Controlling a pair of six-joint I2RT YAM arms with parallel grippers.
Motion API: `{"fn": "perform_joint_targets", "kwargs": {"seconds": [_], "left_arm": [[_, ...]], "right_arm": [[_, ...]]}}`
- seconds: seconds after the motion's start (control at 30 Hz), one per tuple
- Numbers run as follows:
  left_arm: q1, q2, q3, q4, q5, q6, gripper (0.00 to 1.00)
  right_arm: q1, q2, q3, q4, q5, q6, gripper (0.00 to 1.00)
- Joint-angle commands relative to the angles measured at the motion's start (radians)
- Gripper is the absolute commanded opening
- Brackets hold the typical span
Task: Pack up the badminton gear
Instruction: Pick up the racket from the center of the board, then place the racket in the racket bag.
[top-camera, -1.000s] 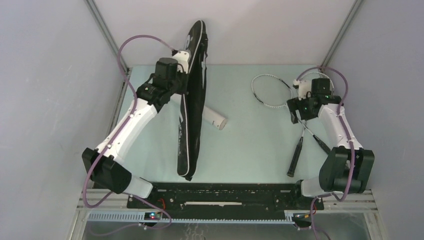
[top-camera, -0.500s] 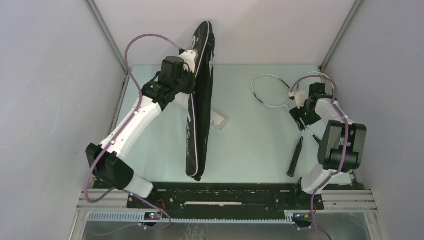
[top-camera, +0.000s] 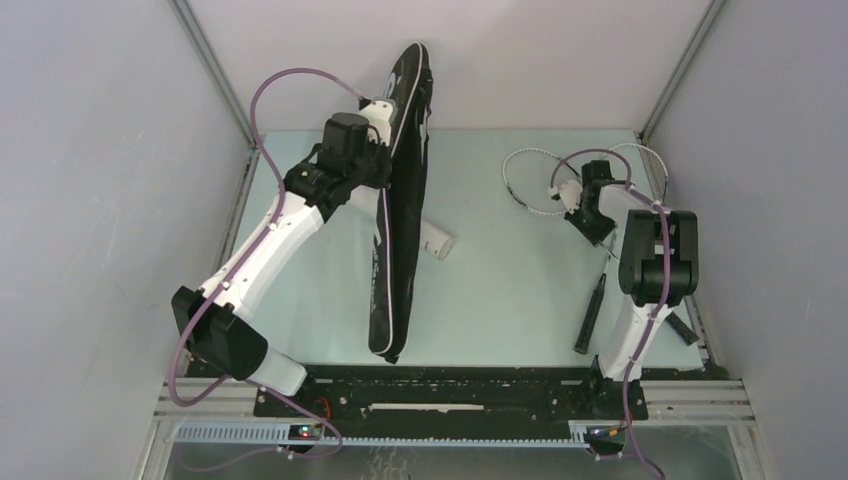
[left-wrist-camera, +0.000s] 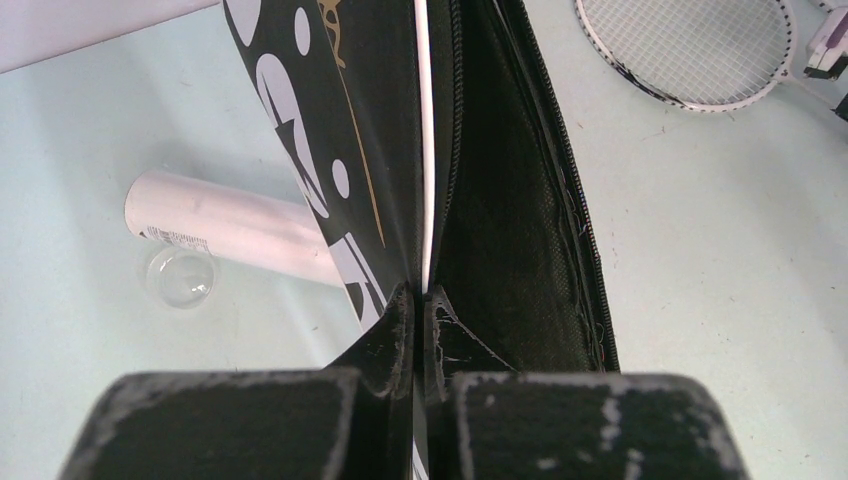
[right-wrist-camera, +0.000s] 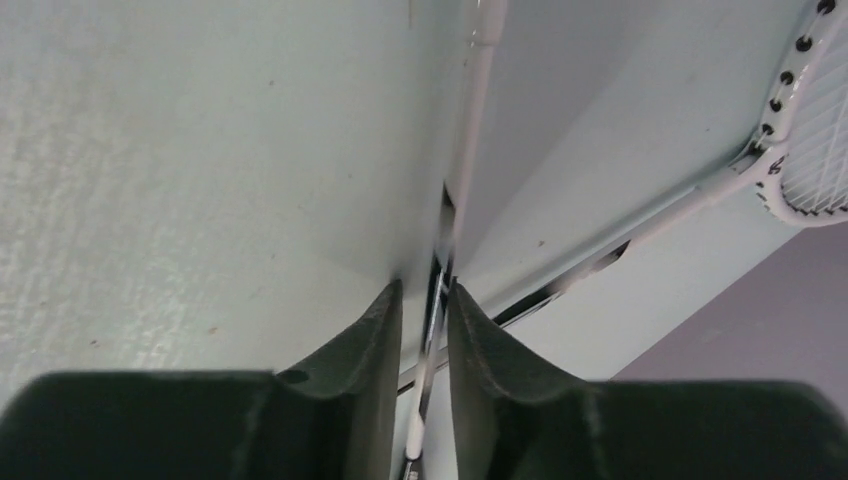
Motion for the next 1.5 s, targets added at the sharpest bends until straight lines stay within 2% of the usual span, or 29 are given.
{"fn": "perform_joint_targets", "kwargs": {"seconds": [0.0, 0.07, 0.1, 0.3, 0.5, 0.6, 0.77, 0.93, 1.2, 1.33, 1.47], "left_arm": [[-0.009, -0.032, 0.058, 0.048, 0.005, 0.010, 0.00], [-0.009, -0.033, 0.067, 0.047, -0.004, 0.010, 0.00], [-0.009, -0.030, 0.074, 0.045, -0.009, 0.008, 0.00], [-0.009, 0.003, 0.118, 0.029, -0.064, -0.035, 0.00], [-0.005, 0.031, 0.161, 0.045, -0.138, -0.079, 0.00], [0.005, 0.065, 0.214, 0.023, -0.160, -0.093, 0.00], [0.026, 0.128, 0.274, 0.041, -0.141, -0.106, 0.00], [0.070, 0.196, 0.359, 0.063, -0.078, -0.088, 0.00], [0.113, 0.265, 0.452, 0.079, -0.135, -0.060, 0.00], [0.136, 0.296, 0.515, 0.066, -0.152, -0.064, 0.00], [0.144, 0.297, 0.504, 0.062, -0.142, -0.095, 0.00]], "right_arm": [[-0.004, 0.036, 0.019, 0.017, -0.025, 0.000, 0.18], [0.000, 0.007, 0.033, -0.006, -0.067, 0.025, 0.01], [0.001, -0.020, 0.046, -0.025, -0.097, 0.041, 0.00], [0.003, -0.166, 0.186, -0.205, -0.421, 0.195, 0.00], [0.023, -0.308, 0.235, -0.253, -0.645, 0.328, 0.00], [0.025, -0.344, 0.256, -0.274, -0.809, 0.380, 0.00], [0.045, -0.386, 0.252, -0.225, -1.095, 0.483, 0.00], [0.116, -0.398, 0.188, -0.067, -1.343, 0.660, 0.00], [0.266, -0.443, 0.025, 0.134, -1.577, 0.830, 0.00], [0.320, -0.425, 0.002, 0.076, -1.657, 0.777, 0.00], [0.328, -0.381, 0.003, -0.016, -1.705, 0.699, 0.00]]}}
